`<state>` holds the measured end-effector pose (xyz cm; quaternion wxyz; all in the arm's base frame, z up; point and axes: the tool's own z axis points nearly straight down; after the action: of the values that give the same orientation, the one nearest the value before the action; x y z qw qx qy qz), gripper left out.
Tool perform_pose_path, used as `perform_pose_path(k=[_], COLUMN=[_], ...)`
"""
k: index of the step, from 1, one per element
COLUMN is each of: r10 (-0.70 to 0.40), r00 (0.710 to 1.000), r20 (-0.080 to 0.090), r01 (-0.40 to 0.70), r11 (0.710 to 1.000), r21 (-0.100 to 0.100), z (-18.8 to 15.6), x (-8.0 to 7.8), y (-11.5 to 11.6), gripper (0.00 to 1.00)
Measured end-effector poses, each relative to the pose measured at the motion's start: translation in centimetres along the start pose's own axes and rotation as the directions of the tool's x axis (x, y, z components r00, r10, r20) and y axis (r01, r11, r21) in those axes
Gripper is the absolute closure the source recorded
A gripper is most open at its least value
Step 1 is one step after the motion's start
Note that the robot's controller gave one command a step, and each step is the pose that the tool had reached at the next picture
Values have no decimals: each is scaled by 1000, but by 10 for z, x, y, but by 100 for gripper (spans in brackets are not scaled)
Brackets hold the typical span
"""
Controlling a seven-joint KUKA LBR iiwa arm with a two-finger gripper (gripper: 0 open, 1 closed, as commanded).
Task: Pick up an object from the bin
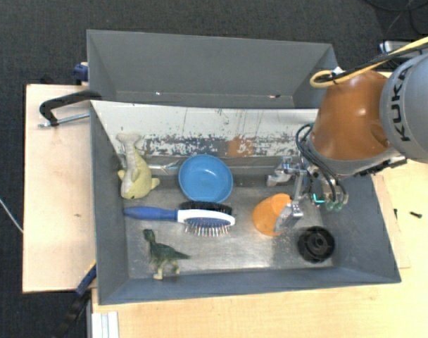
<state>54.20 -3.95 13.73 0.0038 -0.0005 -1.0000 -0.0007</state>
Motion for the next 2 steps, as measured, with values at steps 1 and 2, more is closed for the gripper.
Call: perform_pose_path(k=[1,2], r10=[-1,-140], r00=[1000,990], r20=[9,5], r01=[1,140], r11=[1000,990], r21=[1,1], z=[-5,20], x=[-2,20], y=[0,13], gripper=[100,100])
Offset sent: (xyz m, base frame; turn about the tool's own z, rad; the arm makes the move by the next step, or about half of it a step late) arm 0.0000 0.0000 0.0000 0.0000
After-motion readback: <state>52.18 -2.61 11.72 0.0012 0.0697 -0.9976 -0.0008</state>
